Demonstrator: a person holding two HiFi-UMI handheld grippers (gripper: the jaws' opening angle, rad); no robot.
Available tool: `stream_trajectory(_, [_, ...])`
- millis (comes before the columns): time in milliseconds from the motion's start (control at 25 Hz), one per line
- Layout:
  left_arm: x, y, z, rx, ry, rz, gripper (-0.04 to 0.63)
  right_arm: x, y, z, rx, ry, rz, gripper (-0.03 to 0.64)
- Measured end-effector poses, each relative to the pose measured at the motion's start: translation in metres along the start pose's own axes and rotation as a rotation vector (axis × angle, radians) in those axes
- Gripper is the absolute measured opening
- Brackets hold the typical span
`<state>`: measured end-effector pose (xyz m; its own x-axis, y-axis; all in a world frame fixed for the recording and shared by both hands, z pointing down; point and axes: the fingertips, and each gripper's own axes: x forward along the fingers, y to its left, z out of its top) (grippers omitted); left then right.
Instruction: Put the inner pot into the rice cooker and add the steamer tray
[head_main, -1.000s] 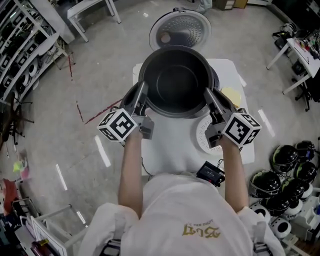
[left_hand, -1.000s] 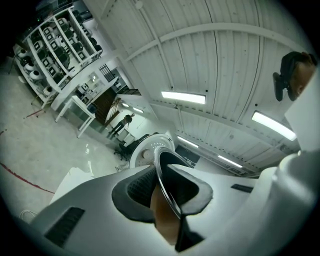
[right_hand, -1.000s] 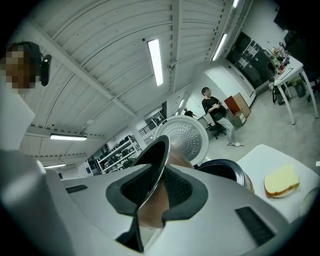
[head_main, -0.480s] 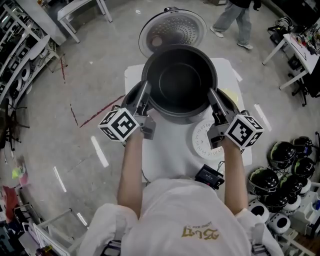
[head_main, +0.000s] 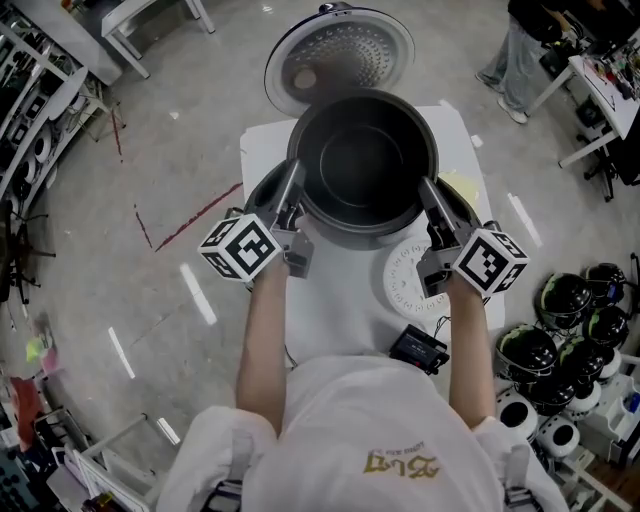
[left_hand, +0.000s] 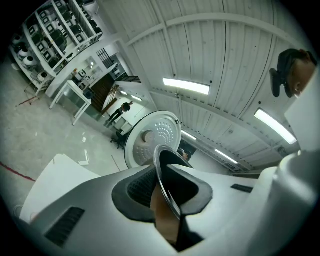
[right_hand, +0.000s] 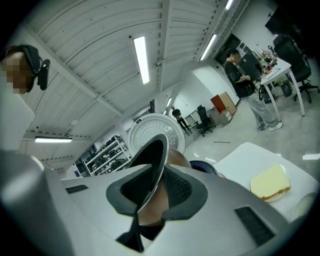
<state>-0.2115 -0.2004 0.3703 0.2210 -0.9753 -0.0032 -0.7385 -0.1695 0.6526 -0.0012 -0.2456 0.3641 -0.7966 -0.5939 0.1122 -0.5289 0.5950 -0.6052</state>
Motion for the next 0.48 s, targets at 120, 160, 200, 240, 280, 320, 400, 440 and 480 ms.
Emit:
stream_trajectory(120, [0.004,0.007,-0.005,0.001,0.021,0.009,0.081,0.004,-0.007,-0.005,0.010,0.015,-0.016,0.083])
stream_trajectory(160, [0.006,0.008,-0.008,0.003,0.029,0.012,0.081,0.005,-0.009,-0.006,0.011,0.018,-0.023,0.083])
stream_trajectory(200, [0.008,0.009,-0.010,0.005,0.036,0.015,0.083,0.005,-0.012,-0.007,0.014,0.022,-0.030,0.083])
stream_trajectory(240, [0.009,0.010,-0.012,0.008,0.044,0.017,0.083,0.005,-0.015,-0.008,0.016,0.026,-0.036,0.083])
stream_trajectory(280, [0.010,0.011,-0.015,0.014,0.052,0.021,0.084,0.005,-0.018,-0.009,0.018,0.029,-0.042,0.083])
stream_trajectory(320, [0.011,0.013,-0.017,0.024,0.060,0.026,0.086,0.005,-0.020,-0.011,0.018,0.034,-0.048,0.083])
stream_trajectory(400, [0.013,0.015,-0.020,0.057,0.078,0.041,0.088,0.007,-0.025,-0.015,0.020,0.047,-0.061,0.084])
stream_trajectory(440, [0.014,0.017,-0.022,0.074,0.087,0.049,0.091,0.008,-0.027,-0.018,0.022,0.053,-0.068,0.084])
stream_trajectory(480, [0.016,0.018,-0.023,0.089,0.095,0.056,0.092,0.009,-0.030,-0.019,0.022,0.059,-0.076,0.086])
